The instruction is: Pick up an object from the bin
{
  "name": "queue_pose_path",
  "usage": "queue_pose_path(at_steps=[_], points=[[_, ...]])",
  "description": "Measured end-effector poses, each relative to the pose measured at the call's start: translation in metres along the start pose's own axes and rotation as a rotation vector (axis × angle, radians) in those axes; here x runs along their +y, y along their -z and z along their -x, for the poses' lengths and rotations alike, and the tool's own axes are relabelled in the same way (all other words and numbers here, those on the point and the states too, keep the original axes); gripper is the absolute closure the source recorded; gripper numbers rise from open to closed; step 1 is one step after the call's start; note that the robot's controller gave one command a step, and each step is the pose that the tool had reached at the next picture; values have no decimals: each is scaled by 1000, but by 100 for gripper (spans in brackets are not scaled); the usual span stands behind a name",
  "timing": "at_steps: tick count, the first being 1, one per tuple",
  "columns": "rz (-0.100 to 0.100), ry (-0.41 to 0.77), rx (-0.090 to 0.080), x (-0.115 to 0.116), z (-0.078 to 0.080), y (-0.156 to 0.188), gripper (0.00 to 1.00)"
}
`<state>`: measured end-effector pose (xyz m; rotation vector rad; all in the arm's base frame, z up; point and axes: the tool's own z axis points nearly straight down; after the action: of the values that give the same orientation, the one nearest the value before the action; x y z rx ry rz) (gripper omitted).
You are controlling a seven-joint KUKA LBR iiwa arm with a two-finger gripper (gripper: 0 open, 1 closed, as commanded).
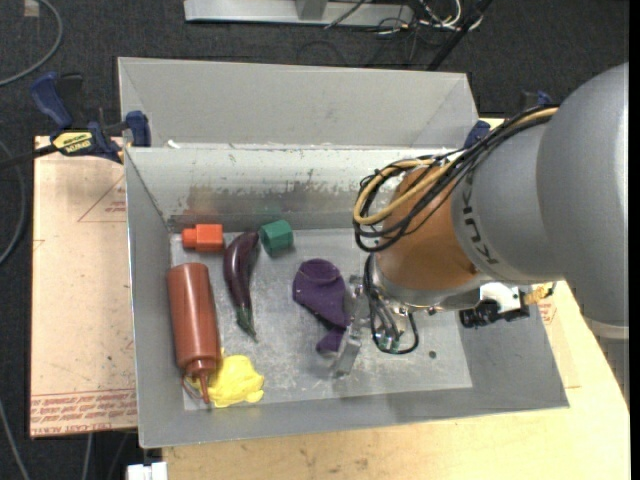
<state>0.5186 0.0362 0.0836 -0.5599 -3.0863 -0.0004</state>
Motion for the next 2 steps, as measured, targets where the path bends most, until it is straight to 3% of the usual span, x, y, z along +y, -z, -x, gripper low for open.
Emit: queue_pose_path(at_steps=[1, 2], points=[[4, 96, -7, 3, -14, -13, 100], [4, 96, -7, 3, -14, -13, 100]])
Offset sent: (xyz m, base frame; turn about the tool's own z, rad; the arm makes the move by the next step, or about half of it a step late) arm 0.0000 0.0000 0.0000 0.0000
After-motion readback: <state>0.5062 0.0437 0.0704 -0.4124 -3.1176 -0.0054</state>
